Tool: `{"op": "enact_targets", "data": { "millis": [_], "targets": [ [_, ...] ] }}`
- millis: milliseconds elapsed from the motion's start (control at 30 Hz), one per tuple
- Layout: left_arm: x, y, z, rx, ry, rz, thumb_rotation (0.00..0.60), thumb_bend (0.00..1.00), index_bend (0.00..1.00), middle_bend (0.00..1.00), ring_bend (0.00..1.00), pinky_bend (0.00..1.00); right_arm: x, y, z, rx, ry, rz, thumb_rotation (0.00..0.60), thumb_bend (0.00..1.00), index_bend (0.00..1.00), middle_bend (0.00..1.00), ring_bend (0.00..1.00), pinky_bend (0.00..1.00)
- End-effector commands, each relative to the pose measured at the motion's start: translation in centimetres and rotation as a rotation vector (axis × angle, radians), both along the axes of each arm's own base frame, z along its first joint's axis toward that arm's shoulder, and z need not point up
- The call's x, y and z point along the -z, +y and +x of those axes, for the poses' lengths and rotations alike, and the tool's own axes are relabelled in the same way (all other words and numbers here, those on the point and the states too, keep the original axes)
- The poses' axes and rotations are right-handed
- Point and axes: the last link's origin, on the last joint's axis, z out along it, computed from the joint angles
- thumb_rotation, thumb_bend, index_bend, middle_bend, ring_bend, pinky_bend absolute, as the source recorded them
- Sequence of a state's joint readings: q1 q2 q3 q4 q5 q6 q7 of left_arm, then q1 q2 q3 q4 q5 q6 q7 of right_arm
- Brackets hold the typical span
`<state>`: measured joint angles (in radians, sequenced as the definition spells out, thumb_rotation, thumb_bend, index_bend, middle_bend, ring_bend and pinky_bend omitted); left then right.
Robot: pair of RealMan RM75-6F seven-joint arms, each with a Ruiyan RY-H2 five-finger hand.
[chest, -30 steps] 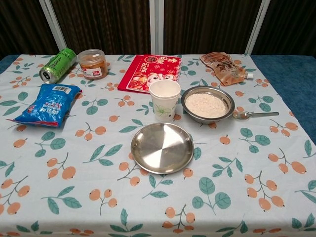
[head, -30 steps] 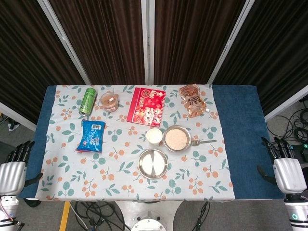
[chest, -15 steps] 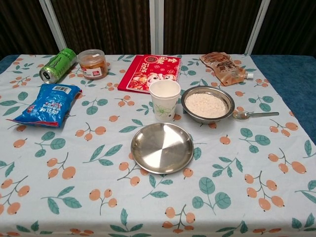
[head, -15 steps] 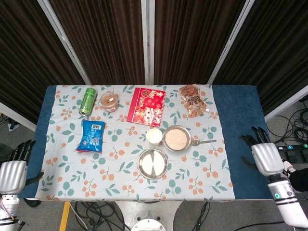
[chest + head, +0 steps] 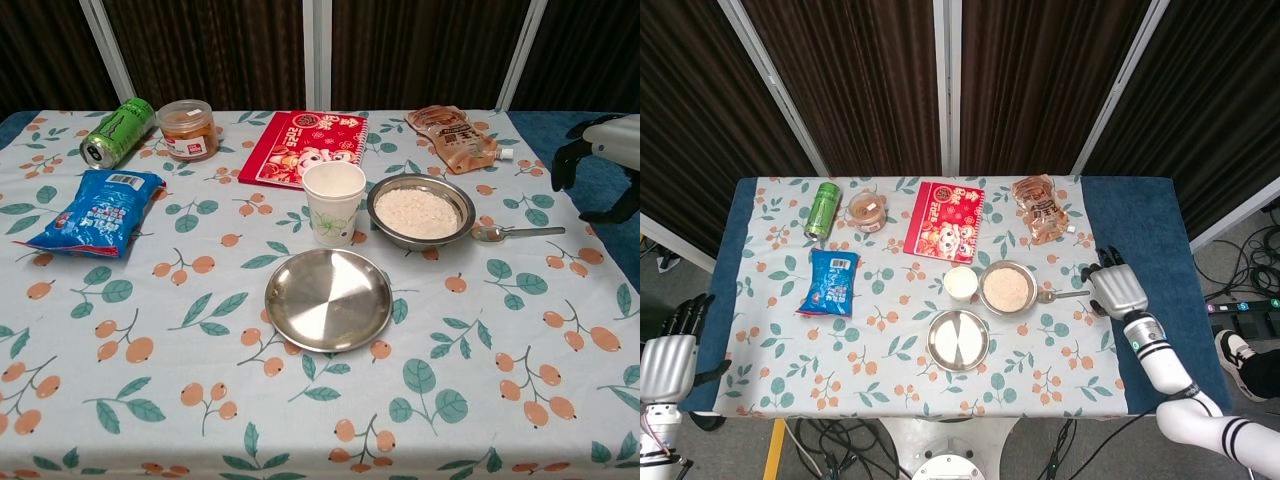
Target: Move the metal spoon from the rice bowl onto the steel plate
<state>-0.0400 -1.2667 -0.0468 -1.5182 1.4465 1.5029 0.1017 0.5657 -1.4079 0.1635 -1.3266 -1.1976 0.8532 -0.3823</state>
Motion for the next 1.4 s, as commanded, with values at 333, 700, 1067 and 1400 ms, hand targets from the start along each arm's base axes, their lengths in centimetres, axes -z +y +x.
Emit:
{"op": "enact_targets", "data": {
  "millis": [333,700,1067,1400],
  "targets": [
    [0.3,0.1,-0.4,-0.01,-0.008,-0.006,0.6,0.05,0.12,0.18,0.12,0.21,3.5,0.0,-0.7,-0.011,0.046,0.012,0.6,0.27,0.4,0.37,0.06,0.05],
    [0.3,-0.1,-0.7,-0.024,-0.011,0.001,0.6,0.05,0.12,0.18,0.12,0.21,5.0,-0.8,-0.7,-0.017,0.032,-0.016,0.6,0.28,0.43,0.36,0.06,0.05],
    [0.3,-0.1,-0.8,-0.031,-0.011,0.001,0.6,0.06,0.12,0.18,0.12,0.21,6.0,-1.0,-0.9,-0.016,0.031,-0.006,0.6,0.28,0.47,0.37,0.06,0.05],
    [0.3,-0.2,-1.0,-0.037,-0.012,0.002,0.6,0.05,0.12,0.18,0.12,0.21,6.3,-1.1,-0.8,-0.018,0.033,-0.003,0.6,0.28,0.49,0.38,0.06,0.05]
  ]
}}
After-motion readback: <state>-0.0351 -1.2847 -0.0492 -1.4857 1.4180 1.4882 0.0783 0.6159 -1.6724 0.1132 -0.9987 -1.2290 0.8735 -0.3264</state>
